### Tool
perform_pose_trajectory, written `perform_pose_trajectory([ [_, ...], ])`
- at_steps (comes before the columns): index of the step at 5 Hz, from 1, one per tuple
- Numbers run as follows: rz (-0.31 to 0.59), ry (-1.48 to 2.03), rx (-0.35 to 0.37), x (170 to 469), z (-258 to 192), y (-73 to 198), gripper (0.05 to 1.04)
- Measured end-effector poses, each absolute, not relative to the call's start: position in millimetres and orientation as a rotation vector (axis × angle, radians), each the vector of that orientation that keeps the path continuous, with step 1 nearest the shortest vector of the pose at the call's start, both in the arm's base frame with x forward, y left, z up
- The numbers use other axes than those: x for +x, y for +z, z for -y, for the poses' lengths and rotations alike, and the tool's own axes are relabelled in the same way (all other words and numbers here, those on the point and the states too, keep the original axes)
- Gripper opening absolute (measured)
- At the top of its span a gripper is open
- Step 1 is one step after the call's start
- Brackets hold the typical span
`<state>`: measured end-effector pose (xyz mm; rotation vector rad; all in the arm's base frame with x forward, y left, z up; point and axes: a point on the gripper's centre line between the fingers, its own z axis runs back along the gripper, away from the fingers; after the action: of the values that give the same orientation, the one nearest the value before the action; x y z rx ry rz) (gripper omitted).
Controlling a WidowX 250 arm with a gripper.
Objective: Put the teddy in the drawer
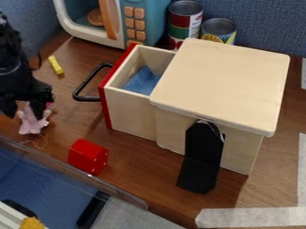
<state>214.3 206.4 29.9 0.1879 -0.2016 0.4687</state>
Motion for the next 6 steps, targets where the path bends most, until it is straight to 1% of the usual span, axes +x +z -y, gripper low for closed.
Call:
perform_pose_trajectory([
  [1, 0.207, 0.438, 0.146, 214.3, -199.0, 36.3, 0.357],
  [2, 0.267, 0.374, 0.090, 219.7, -179.6, 78.0, 0.204],
  [3, 0.298, 0.286, 0.028, 233.0, -145.4, 125.0, 0.156],
  [4, 0.302, 0.198, 0.007, 250.0, -106.1, 154.0, 0.150],
  [5, 0.280, 0.137, 0.003, 275.5, -68.1, 155.8, 0.150],
  [6, 0.259, 0.105, -0.023, 297.6, -41.1, 140.0, 0.150],
])
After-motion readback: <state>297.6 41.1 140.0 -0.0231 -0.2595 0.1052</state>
